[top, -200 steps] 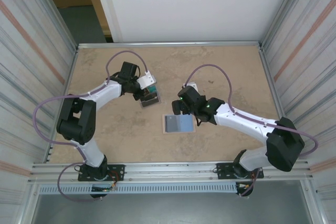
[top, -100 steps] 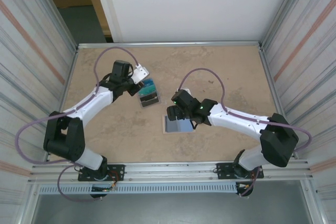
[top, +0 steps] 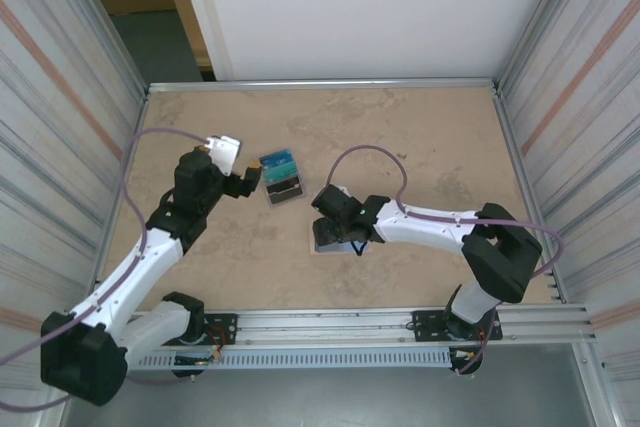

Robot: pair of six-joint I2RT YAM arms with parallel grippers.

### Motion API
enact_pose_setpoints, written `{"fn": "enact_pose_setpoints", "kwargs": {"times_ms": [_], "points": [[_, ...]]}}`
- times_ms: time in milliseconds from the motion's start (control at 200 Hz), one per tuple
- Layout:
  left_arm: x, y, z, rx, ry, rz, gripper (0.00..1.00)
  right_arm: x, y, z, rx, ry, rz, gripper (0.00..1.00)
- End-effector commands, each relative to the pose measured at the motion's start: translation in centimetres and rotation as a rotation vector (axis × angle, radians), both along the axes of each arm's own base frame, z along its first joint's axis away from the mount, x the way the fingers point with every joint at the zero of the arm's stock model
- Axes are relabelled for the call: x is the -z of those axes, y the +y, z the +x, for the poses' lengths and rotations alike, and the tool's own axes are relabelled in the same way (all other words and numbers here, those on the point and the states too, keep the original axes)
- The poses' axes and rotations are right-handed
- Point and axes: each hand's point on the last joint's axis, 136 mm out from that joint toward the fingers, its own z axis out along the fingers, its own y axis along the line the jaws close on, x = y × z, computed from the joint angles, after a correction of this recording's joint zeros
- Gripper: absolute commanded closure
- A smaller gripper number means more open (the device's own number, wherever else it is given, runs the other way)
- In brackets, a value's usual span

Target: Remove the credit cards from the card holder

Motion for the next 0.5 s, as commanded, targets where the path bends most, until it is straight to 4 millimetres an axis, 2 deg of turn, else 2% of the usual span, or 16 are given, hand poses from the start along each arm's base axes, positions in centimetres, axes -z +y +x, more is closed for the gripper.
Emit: {"fn": "enact_pose_setpoints", "kwargs": {"times_ms": [0,220,491], "points": [[-1.3,1.2,-0.4,-0.092,-0.052,-0.122,0.01,0.0,1.5,-0.3,-0.016,0.021,0.012,0.31],[-0.9,2.0,-0.9,-0.14,-0.058,-0.165,0.01,1.3,2.6,-1.0,-0.06,0.034,-0.066,0.31],[-0.4,2.3,-0.8,-0.164,-0.042,-0.174,0.01,2.1,2.8,-1.3,-0.059,0.049,-0.077,0.35]]}}
